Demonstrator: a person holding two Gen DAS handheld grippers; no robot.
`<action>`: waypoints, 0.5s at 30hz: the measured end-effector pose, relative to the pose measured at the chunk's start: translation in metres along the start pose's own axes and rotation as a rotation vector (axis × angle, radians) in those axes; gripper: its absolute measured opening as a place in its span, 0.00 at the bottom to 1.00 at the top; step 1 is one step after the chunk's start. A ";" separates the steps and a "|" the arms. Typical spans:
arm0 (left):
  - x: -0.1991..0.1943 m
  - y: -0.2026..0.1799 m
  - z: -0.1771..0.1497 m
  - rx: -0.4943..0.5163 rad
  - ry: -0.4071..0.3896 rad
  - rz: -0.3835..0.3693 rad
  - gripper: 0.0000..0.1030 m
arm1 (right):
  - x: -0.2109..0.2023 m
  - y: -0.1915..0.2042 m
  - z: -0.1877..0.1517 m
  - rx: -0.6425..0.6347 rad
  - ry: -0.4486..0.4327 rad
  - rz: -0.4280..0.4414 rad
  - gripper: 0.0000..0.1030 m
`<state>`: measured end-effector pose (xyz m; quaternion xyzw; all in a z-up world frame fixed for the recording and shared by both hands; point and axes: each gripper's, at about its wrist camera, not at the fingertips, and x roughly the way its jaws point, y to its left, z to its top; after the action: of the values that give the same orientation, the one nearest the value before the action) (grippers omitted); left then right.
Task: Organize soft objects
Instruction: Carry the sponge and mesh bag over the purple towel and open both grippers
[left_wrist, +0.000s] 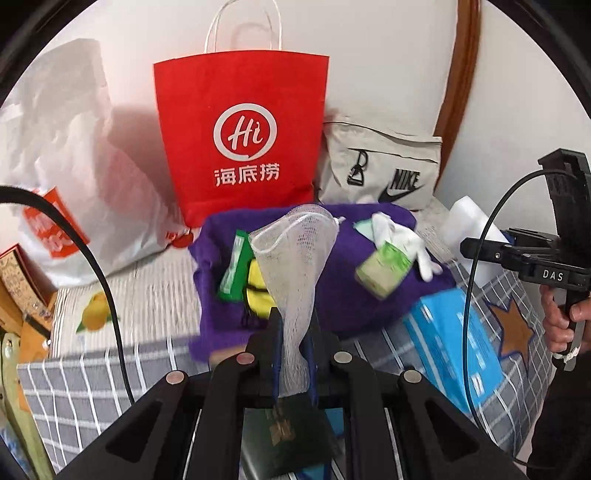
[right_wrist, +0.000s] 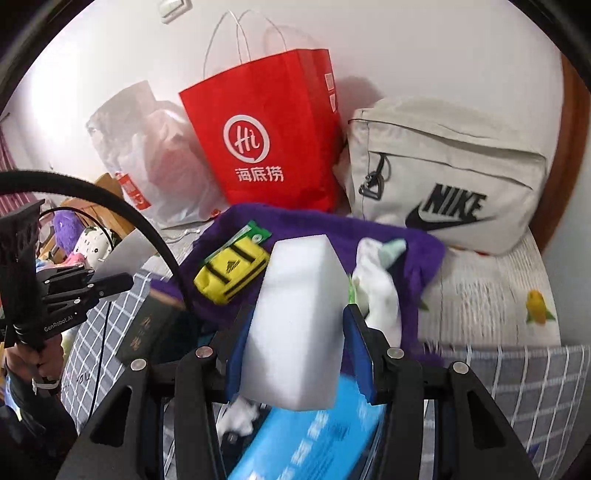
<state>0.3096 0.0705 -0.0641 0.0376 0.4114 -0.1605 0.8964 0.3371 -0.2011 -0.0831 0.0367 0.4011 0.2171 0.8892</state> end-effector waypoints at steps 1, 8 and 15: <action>0.006 0.001 0.004 -0.001 0.004 0.002 0.11 | 0.007 -0.002 0.006 -0.002 0.007 -0.005 0.47; 0.053 0.013 0.032 -0.010 0.049 -0.006 0.11 | 0.070 -0.022 0.039 -0.039 0.124 -0.062 0.47; 0.093 0.020 0.045 -0.009 0.108 -0.004 0.11 | 0.127 -0.028 0.061 -0.083 0.218 -0.106 0.47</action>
<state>0.4048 0.0571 -0.1054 0.0414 0.4598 -0.1583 0.8728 0.4661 -0.1665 -0.1372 -0.0451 0.4872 0.1892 0.8514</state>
